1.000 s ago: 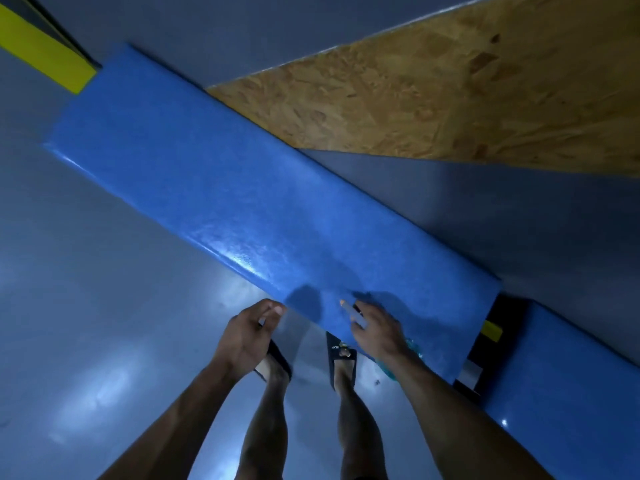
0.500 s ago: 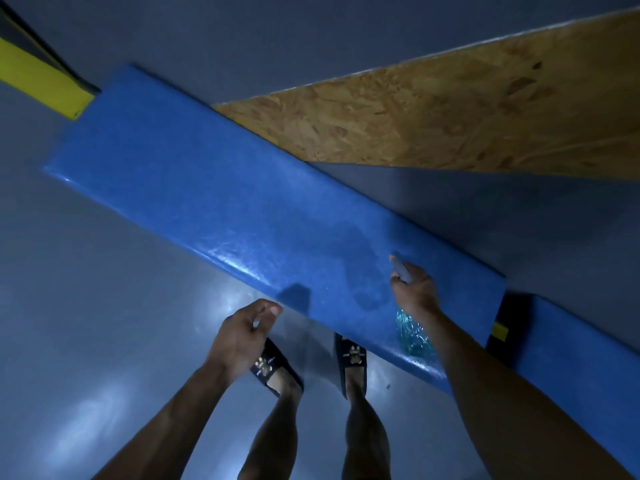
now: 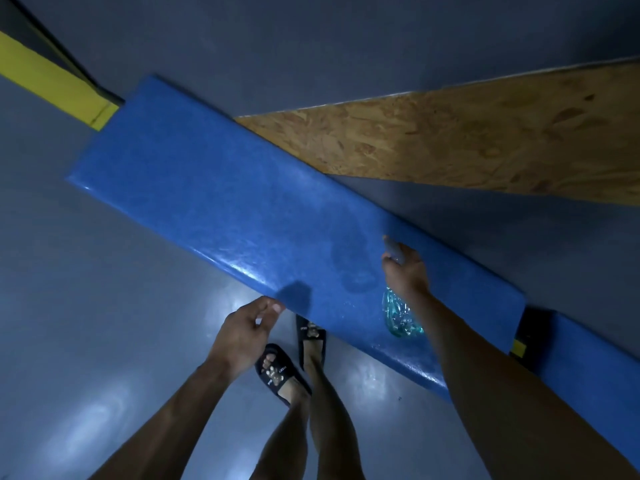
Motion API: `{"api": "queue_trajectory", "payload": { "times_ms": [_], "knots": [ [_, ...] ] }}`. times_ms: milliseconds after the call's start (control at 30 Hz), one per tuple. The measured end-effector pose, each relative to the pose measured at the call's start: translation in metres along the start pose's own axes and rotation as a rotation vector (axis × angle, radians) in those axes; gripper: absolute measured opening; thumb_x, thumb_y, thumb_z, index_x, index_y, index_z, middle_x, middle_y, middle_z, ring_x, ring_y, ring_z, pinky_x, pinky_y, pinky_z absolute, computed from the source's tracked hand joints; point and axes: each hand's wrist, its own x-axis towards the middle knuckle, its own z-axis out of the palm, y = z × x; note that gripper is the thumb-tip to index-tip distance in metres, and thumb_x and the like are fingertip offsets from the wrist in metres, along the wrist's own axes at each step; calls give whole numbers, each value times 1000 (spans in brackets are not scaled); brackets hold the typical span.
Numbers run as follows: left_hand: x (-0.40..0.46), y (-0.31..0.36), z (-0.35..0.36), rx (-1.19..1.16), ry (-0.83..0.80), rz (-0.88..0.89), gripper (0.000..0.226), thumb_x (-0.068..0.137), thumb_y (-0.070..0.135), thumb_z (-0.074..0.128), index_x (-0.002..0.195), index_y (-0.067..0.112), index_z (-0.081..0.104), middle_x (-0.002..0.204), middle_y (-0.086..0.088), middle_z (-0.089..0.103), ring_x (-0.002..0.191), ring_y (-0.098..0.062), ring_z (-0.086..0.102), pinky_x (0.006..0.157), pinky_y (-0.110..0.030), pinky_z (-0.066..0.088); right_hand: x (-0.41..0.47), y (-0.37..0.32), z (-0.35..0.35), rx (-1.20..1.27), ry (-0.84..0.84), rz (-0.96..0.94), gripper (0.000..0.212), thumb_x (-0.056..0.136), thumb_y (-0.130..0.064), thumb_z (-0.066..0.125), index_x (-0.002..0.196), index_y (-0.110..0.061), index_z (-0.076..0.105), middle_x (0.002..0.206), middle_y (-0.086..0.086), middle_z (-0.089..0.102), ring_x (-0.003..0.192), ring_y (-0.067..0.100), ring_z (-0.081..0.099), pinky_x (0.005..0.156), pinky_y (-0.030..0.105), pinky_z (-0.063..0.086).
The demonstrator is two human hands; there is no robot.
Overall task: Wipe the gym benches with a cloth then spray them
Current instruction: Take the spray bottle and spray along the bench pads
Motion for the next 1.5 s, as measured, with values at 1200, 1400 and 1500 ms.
{"api": "queue_trajectory", "payload": {
  "times_ms": [1200, 1400, 1500],
  "knots": [
    [57, 36, -19, -13, 71, -33, 19, 99, 42, 49, 100, 35, 67, 102, 22, 68, 101, 1, 61, 80, -7, 39, 45, -50, 23, -101, -277, -137, 5, 90, -21, 56, 86, -24, 55, 81, -6, 63, 70, 21, 61, 61, 36, 51],
    [54, 33, -25, -46, 103, -37, 22, 98, 45, 47, 101, 37, 67, 105, 22, 68, 104, 4, 60, 88, -18, 45, -6, -27, 63, -133, -420, -191, 11, 82, -27, 52, 90, -21, 57, 84, -3, 65, 76, 22, 61, 67, 35, 52],
    [50, 24, -31, -52, 119, -61, 23, 98, 47, 48, 102, 37, 67, 106, 23, 68, 104, 4, 60, 91, -22, 46, -32, -11, 86, -182, -412, -198, 36, 74, -40, 44, 103, -24, 60, 88, -4, 63, 85, 21, 61, 75, 40, 51]
  ]
}}
